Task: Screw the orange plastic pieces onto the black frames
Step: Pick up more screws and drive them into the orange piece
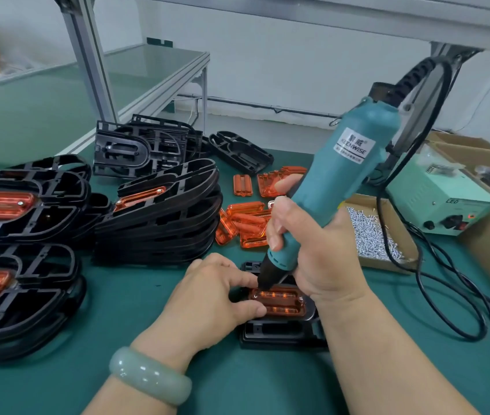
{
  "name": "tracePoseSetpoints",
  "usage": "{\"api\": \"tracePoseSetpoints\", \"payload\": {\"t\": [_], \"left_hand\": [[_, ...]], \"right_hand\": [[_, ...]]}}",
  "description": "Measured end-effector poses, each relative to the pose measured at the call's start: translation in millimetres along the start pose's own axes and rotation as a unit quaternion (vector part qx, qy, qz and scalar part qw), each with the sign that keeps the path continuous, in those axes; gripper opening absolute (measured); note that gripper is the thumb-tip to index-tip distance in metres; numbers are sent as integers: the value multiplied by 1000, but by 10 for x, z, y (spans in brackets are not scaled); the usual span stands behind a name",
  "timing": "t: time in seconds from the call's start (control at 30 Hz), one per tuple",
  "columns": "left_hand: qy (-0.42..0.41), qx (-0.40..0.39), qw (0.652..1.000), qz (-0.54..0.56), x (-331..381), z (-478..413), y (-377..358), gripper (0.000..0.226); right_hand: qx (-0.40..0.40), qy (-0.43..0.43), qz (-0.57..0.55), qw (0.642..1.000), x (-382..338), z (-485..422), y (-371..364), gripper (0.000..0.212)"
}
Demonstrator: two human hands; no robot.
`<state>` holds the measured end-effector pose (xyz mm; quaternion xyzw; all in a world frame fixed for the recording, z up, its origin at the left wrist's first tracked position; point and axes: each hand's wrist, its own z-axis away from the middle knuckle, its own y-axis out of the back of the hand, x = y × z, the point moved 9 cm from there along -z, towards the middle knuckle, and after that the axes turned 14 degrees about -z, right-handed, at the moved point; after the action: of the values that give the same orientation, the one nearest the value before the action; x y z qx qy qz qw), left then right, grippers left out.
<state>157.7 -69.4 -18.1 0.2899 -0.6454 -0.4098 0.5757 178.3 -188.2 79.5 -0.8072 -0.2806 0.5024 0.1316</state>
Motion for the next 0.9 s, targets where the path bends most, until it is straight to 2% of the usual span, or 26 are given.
{"api": "tracePoseSetpoints", "payload": {"t": [0.13,0.37,0.53,0.6,0.7,0.8,0.9], "left_hand": [[7,-3,1000,6,-5,-8,-4,37],[8,-2,1000,-6,-22,-25,-29,39],[7,-3,1000,-4,-16,-24,-32,36],[6,-9,1000,-4,7,-23,-23,26],[0,-14,1000,-11,40,-14,-13,26],[1,-16,1000,-5,40,3,-5,26],[0,-26,1000,-13,53,9,-2,25]], "right_hand": [[27,-8,-22,999,-4,-26,90,17],[-6,-8,-22,1000,-8,-9,9,12],[15,-1,-8,1000,-48,26,44,19],[-3,-1,7,1000,-79,35,-30,14],[-39,20,18,999,-234,-38,-206,11],[0,56,10,998,-460,-143,-128,7],[83,39,-48,995,-536,-134,231,9]]}}
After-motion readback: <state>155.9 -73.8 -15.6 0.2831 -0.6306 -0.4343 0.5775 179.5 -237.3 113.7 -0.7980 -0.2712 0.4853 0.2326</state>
